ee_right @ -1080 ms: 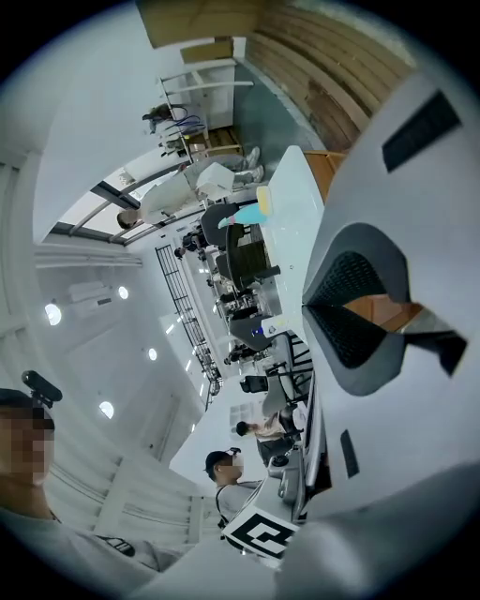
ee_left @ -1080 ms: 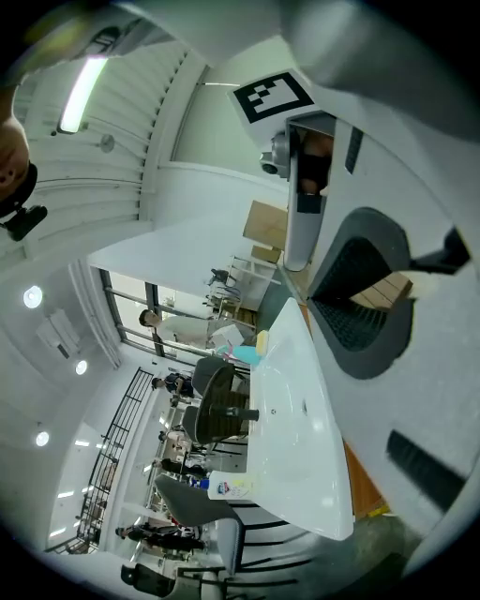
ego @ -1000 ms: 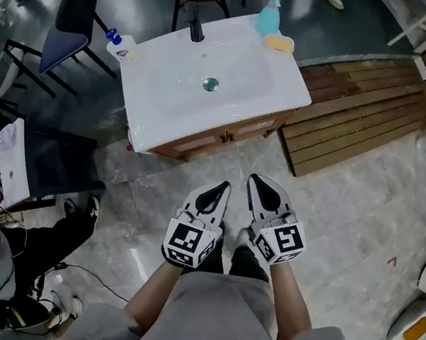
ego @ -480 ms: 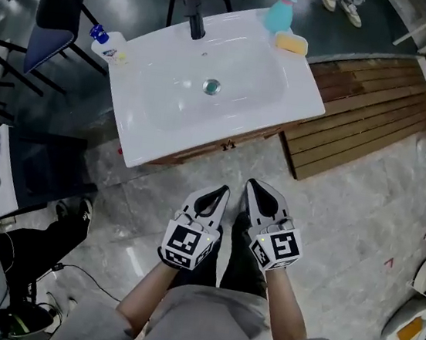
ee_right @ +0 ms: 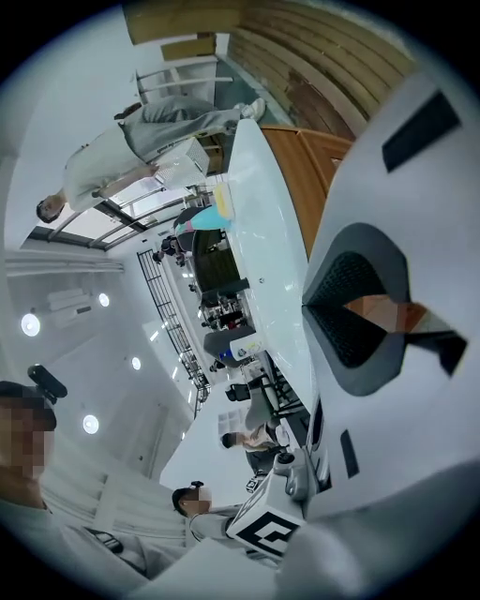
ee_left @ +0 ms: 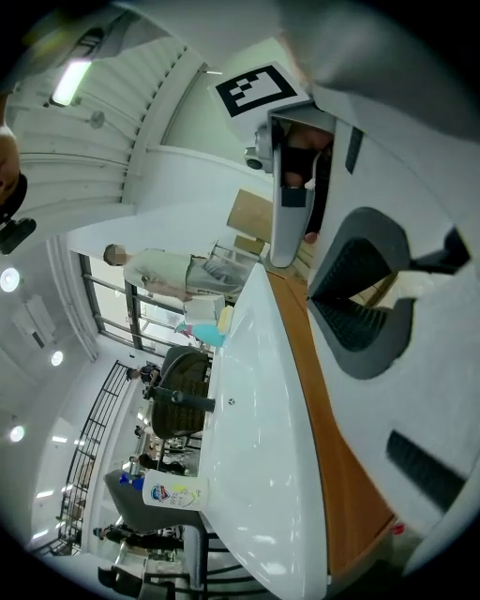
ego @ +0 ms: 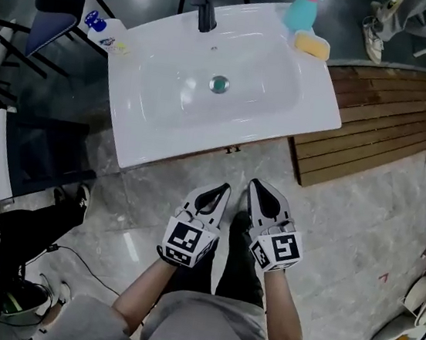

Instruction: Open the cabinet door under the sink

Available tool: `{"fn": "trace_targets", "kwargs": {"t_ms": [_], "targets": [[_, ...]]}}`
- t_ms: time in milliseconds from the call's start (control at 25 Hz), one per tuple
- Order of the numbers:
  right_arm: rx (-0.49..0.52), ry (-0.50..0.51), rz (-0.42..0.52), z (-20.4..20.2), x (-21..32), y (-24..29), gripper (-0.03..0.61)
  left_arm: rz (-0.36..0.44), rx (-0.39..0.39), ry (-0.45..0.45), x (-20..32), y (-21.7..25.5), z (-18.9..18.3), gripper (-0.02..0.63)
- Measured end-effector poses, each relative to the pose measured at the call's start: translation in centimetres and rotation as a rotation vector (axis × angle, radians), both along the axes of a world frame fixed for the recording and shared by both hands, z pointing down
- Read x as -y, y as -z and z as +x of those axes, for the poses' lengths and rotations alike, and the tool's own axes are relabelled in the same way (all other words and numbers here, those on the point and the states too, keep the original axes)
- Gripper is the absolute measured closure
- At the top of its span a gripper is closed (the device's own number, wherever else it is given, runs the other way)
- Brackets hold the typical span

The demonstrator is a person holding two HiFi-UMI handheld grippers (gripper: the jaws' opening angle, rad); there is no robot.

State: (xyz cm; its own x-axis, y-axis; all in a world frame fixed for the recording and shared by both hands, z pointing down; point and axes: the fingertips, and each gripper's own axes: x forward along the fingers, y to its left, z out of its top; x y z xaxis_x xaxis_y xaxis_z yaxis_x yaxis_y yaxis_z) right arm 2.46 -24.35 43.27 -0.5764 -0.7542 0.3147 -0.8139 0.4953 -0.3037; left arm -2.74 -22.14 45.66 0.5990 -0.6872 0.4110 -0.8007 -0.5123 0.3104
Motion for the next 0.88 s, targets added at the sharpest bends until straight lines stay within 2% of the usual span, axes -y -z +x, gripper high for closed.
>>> {"fn": "trace_targets", "kwargs": {"t_ms": [400, 880], "targets": [[0.031, 0.027, -0.036, 0.9, 1.2, -5.1, 0.569, -0.036, 0.081, 0.146, 1.3, -7.0, -0.7, 0.609], [0.063, 0.075, -0.083, 1.7, 1.4, -12.3, 0.569, -0.098, 0.145, 0.221, 3.5, -18.5, -0.5, 0.607]]}}
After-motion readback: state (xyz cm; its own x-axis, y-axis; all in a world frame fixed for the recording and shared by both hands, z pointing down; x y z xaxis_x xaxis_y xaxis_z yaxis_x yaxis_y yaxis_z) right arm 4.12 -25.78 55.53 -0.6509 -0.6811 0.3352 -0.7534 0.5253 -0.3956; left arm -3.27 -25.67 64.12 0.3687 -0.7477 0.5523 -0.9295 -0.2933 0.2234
